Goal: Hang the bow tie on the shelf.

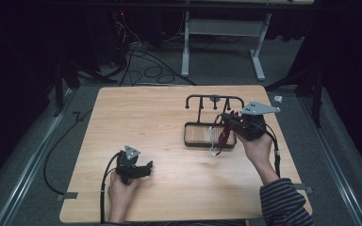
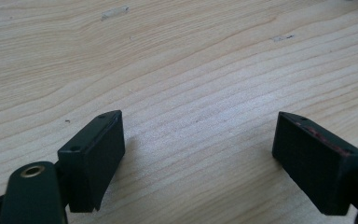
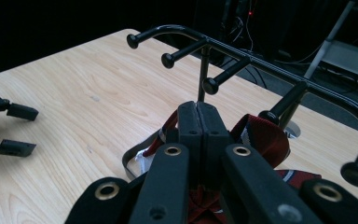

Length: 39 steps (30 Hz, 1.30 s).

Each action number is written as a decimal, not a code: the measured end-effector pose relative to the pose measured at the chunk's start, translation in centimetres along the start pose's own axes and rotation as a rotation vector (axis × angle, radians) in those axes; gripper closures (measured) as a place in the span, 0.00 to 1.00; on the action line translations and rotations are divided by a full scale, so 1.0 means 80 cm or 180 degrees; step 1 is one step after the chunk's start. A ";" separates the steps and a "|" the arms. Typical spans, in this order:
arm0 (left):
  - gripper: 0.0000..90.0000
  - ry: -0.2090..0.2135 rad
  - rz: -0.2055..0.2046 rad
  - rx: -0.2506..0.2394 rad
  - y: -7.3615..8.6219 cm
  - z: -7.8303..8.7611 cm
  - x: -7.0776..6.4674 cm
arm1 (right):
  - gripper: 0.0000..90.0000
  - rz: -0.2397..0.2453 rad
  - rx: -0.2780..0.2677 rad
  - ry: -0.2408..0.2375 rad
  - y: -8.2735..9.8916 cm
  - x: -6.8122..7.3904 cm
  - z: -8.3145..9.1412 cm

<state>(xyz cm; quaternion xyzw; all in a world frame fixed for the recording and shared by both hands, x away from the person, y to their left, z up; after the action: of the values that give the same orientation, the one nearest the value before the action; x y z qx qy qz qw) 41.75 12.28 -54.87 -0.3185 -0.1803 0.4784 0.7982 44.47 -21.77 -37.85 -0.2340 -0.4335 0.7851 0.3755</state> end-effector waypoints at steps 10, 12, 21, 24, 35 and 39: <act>0.20 -0.0001 0.0001 0.0000 0.000 0.000 0.000 | 1.00 -0.0012 0.0001 0.0039 -0.016 -0.004 -0.013; 0.20 -0.0001 0.0001 0.0000 0.000 0.000 0.000 | 1.00 -0.0012 -0.0005 0.0041 -0.019 -0.004 -0.015; 0.20 0.0000 0.0002 0.0000 0.000 0.000 0.000 | 1.00 -0.0093 -0.0014 0.0109 -0.028 -0.009 -0.026; 0.20 0.0000 0.0001 0.0000 0.000 0.000 0.000 | 1.00 -0.0095 -0.0032 0.0161 -0.030 -0.013 -0.027; 0.20 -0.0005 0.0007 -0.0001 0.000 0.000 0.000 | 1.00 -0.0179 0.0064 0.0265 -0.035 -0.023 -0.040; 0.20 -0.0005 0.0008 -0.0001 0.000 0.000 0.000 | 1.00 -0.0192 0.0080 0.0297 -0.036 -0.025 -0.045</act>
<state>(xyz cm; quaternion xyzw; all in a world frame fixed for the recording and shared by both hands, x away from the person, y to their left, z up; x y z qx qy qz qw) 41.77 12.28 -54.88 -0.3185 -0.1806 0.4796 0.7974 49.28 -20.61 -37.16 -0.2524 -0.4125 0.7670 0.4216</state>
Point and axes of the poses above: each handheld gripper's, and its own axes: z roughly backward along the jaws, y roughly out of its underside, x roughly to its left, the point moved 6 cm from there along -z, roughly forward along the jaws, and after that the axes turned 4 degrees about x, right-handed, at the moved point
